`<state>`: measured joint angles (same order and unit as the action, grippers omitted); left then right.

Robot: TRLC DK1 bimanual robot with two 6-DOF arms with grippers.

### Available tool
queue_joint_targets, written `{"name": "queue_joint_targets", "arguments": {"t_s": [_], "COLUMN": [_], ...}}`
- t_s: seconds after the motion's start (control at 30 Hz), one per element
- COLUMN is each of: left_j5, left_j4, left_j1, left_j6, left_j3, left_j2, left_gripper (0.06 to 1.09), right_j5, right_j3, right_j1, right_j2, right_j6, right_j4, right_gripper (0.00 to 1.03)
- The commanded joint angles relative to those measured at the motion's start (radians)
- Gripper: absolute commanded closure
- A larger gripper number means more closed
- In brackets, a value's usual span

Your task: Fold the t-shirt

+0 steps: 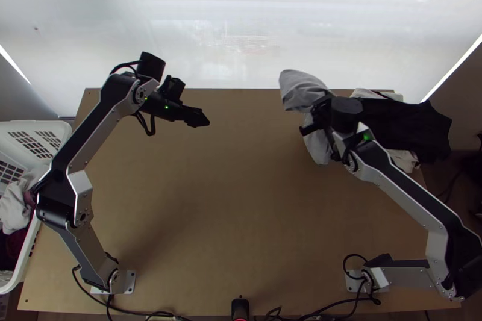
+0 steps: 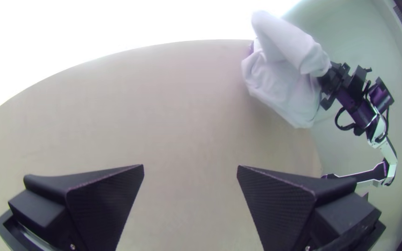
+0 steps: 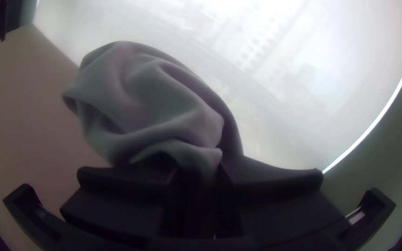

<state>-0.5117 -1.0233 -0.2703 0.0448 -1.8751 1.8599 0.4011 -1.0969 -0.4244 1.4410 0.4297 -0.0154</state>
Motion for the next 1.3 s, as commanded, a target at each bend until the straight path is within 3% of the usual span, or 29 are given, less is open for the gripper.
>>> {"name": "queue_joint_targets", "arguments": {"t_s": [0.0, 0.3, 0.43, 0.57, 0.7, 0.97, 1.27], "left_j5": [-0.001, -0.001, -0.001, -0.001, -0.001, -0.005, -0.008], "left_j4": [-0.024, -0.023, -0.023, -0.017, -0.014, -0.014, -0.02], "left_j1": [0.085, 0.167, 0.197, 0.223, 0.246, 0.295, 0.373], "left_j6": [-0.01, 0.001, 0.015, 0.027, 0.033, 0.032, 0.064], "left_j3": [0.01, 0.129, 0.2, 0.269, 0.298, 0.309, 0.36], "left_j2": [-0.111, -0.206, -0.243, -0.277, -0.297, -0.307, -0.332], "left_gripper": [0.11, 0.11, 0.11, 0.11, 0.11, 0.11, 0.11], "right_j5": [-0.004, -0.177, -0.303, -0.389, -0.398, -0.375, -0.334], "right_j3": [-0.118, -0.201, -0.261, -0.314, -0.27, -0.043, -0.058], "right_j1": [0.246, 0.658, 0.845, 0.946, 0.938, 0.747, 0.605], "right_j2": [-0.12, -0.197, -0.137, -0.037, 0.03, 0.154, 0.305], "right_j6": [-0.035, -0.072, -0.118, -0.149, -0.163, -0.204, -0.319], "right_j4": [0.061, 0.074, 0.074, 0.074, 0.069, -0.057, -0.064], "right_gripper": [1.0, 1.0, 1.0, 1.0, 1.0, 1.0, 1.0]}}
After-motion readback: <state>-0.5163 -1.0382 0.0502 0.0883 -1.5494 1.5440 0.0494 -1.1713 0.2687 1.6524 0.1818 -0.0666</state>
